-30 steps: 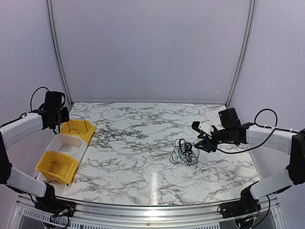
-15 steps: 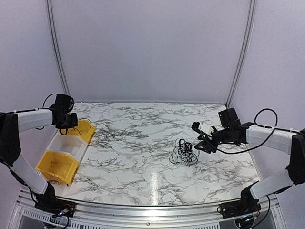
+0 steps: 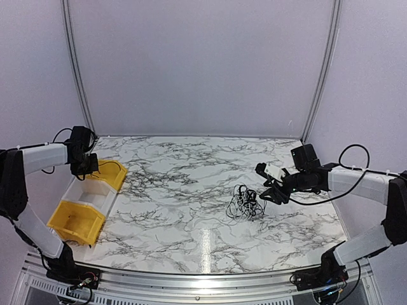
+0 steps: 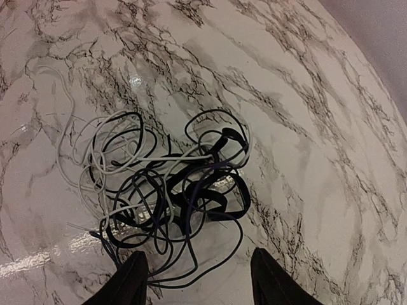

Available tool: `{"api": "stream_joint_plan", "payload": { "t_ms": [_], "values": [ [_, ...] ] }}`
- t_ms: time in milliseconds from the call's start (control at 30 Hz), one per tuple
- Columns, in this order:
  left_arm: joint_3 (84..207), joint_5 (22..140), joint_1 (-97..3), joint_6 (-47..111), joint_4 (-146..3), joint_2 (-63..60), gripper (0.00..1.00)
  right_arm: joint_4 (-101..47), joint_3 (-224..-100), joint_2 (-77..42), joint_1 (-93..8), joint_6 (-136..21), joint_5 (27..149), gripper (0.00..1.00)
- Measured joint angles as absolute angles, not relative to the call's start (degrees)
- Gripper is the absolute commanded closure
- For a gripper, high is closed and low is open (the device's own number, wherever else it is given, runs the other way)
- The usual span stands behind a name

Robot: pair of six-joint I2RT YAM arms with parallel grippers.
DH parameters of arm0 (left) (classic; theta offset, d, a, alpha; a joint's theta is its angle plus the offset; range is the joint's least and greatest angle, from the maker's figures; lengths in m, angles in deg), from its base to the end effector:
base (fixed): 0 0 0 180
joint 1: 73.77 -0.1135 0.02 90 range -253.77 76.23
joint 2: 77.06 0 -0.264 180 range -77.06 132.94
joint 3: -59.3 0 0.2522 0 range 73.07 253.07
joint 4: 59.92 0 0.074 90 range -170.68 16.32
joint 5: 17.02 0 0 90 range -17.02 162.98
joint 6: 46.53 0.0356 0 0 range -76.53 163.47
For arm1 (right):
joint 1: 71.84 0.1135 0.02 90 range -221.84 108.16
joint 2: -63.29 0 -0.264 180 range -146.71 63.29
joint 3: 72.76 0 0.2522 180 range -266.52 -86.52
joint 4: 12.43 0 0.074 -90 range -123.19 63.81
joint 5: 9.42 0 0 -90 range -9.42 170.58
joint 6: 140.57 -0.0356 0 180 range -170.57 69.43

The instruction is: Untangle the cables

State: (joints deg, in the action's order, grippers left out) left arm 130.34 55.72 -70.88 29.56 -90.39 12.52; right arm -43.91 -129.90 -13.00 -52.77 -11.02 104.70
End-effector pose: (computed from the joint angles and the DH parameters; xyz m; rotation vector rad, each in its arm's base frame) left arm 0.3281 -0.0060 0.2158 -0.3635 2.3600 0.2278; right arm 0.2440 0.0998 0.2049 -1.3207 1.9818 0.3482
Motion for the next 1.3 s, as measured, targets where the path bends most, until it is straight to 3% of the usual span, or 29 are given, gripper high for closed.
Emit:
{"api": "stream_joint_plan", "payload": {
  "t_ms": [233,667,867,1067,1133,1167,1200,1300],
  "values": [
    [129.6,54.4,-70.9,30.2,-91.9,5.9,1.0,-44.1,-129.9,-14.0,-52.8,-10.9,104.7,0.44],
    [135.4,56.7,-70.9,31.0,-93.8,17.0,1.0,-44.6,-130.7,-14.1,-52.8,-10.8,104.7,0.44],
    [137.6,59.8,-70.9,31.0,-93.9,20.1,0.63,-44.8,-130.7,-14.1,-52.8,-10.8,104.7,0.44],
    [136.4,57.7,-70.9,30.8,-94.6,16.1,0.46,-44.9,-130.7,-14.1,-52.8,-10.8,104.7,0.44],
    [135.2,57.3,-70.9,30.8,-94.7,12.5,0.33,-44.9,-130.7,-14.1,-52.8,-10.8,104.7,0.44],
    [134.5,57.3,-70.9,30.7,-94.7,10.1,0.22,-44.9,-130.7,-14.1,-52.8,-10.8,104.7,0.44],
    [133.9,57.3,-70.9,30.8,-94.5,7.7,0.04,-44.9,-130.7,-14.1,-52.8,-10.8,104.7,0.44],
    [131.7,57.7,-70.2,31.5,-92.9,-1.1,0.01,-44.9,-130.7,-14.6,-52.8,-10.8,104.7,0.45]
  ]
}}
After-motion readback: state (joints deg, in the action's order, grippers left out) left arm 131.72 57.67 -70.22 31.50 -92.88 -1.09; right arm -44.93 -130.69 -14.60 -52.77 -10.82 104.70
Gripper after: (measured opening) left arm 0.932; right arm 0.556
